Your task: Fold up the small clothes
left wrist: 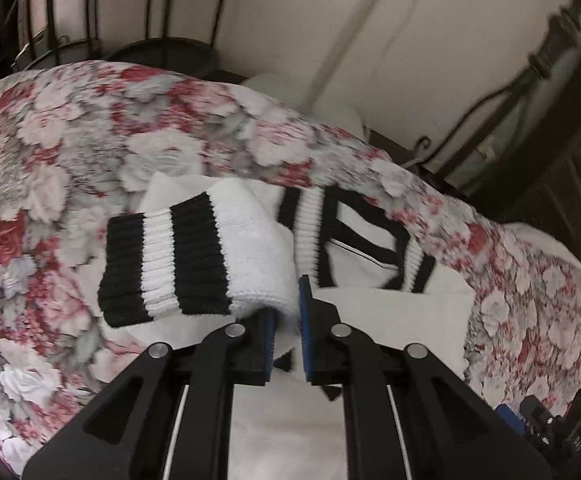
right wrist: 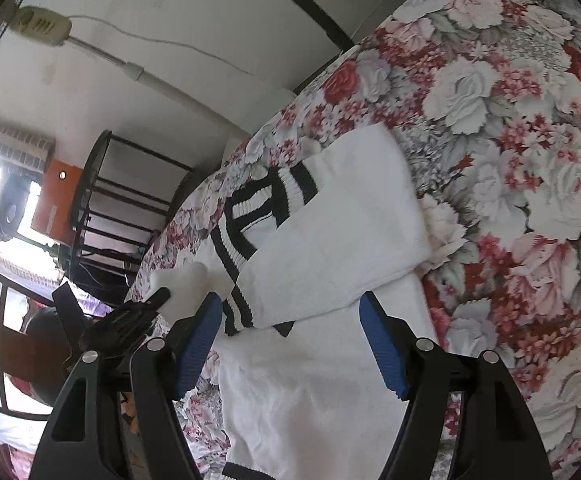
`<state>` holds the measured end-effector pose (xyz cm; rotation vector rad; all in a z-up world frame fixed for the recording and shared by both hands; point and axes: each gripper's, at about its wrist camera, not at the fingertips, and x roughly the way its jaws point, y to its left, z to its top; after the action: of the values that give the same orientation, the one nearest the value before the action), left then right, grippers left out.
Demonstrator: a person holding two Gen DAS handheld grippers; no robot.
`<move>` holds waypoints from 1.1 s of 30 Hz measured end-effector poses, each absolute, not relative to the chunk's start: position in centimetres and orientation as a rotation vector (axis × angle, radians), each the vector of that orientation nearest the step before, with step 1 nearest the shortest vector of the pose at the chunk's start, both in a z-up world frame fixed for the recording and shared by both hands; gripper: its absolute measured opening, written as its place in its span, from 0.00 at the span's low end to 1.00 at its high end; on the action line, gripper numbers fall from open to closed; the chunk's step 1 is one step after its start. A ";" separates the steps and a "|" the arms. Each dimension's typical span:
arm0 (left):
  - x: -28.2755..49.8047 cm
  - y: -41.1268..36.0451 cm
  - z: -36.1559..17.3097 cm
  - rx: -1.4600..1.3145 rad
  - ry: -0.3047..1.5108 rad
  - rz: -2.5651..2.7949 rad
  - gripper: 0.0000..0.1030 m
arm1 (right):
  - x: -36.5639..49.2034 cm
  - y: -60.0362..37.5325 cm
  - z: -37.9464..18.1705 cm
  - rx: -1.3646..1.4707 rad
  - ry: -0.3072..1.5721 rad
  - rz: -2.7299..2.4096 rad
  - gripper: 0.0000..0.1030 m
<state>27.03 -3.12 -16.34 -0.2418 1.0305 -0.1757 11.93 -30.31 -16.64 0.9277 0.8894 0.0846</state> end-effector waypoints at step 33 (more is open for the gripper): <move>24.8 -8.7 -18.5 0.014 1.070 -0.238 0.90 | 15.3 -30.4 -18.7 1.012 0.862 0.004 0.70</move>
<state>24.84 -8.66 -18.48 0.0138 1.0703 -0.2383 15.35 -30.40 -18.69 1.0124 0.8623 0.0044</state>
